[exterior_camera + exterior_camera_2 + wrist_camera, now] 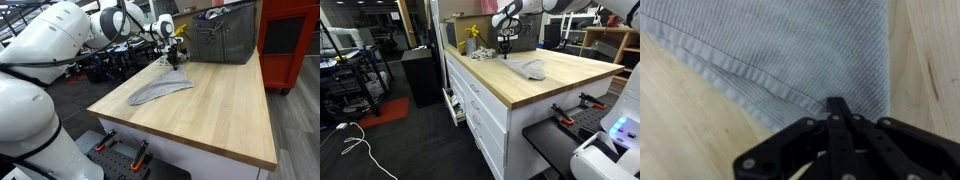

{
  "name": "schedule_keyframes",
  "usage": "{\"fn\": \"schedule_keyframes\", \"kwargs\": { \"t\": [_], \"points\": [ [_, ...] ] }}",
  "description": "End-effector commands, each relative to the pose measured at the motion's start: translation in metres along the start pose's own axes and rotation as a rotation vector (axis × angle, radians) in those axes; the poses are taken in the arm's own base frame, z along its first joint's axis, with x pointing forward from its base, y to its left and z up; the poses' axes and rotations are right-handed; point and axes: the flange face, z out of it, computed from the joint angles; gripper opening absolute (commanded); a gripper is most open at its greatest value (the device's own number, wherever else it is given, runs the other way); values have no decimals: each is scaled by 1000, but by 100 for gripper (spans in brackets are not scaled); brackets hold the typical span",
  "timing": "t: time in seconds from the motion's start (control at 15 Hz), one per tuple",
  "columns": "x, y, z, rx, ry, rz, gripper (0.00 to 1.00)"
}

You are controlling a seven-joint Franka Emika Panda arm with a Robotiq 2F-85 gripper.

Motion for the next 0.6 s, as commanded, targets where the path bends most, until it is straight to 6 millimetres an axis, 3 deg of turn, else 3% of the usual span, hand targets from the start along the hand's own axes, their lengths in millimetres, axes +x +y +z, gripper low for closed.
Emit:
{"fn": "schedule_keyframes", "kwargs": {
  "t": [0.0, 0.33, 0.53],
  "points": [
    [-12, 39, -16, 22, -55, -17, 32],
    [-32, 93, -39, 103, -126, -46, 69],
    [-40, 112, -53, 184, -159, -15, 93]
  ]
}}
